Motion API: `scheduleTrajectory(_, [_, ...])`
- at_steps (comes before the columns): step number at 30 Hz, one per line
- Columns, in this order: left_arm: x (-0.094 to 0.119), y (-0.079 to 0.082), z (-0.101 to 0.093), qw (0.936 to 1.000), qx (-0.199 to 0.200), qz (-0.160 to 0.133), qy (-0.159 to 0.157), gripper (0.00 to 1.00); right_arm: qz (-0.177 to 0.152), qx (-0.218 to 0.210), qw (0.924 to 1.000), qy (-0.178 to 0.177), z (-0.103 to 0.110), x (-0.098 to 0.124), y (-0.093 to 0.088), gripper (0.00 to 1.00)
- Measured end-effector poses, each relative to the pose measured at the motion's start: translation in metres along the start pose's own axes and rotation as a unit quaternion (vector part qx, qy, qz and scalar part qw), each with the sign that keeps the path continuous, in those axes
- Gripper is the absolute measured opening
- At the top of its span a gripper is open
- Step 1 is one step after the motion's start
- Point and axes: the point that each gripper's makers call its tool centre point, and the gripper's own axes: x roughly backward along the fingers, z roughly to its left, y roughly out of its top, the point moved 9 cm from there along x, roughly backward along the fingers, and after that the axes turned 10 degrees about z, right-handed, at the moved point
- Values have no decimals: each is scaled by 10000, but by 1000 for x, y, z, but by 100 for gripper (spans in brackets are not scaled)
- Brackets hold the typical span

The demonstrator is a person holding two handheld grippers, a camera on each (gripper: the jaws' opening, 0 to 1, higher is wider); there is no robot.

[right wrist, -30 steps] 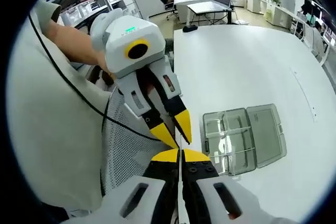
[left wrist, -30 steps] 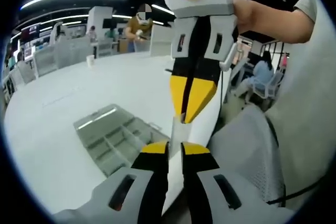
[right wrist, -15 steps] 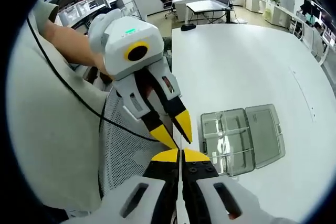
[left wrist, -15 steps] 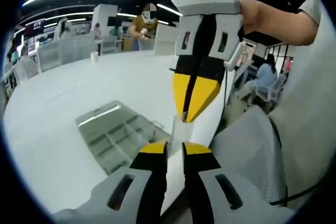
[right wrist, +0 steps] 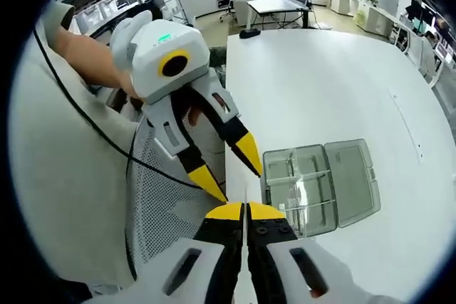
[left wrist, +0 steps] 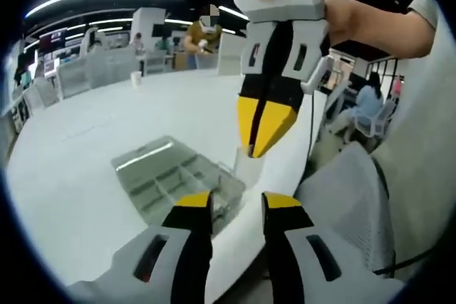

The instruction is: Insert the divider into the dual guide fixture by aligning both edges with the guide slots and pushing it downward to the bottom, including one-sided entry, uneven engagement, binding, and posture correction.

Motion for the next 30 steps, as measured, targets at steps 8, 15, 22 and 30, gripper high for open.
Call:
scheduleTrajectory(8, [4,-2,-1,9999,-87,7,111,39,76,6,9999,-130,-6,5,3,0])
scheduleTrajectory(15, [9,-3,3,9995,-13,0,308,51,193,113,9994,-256,-11,11,8,0])
scheduleTrajectory(22, [14,-2,6,9991,72,-17,423,58,279,137,9988,-376,-17,17,13,0])
scheduleTrajectory(30, [17,-2,6,9987,147,-44,489,64,326,203,9981,-489,-21,24,21,0])
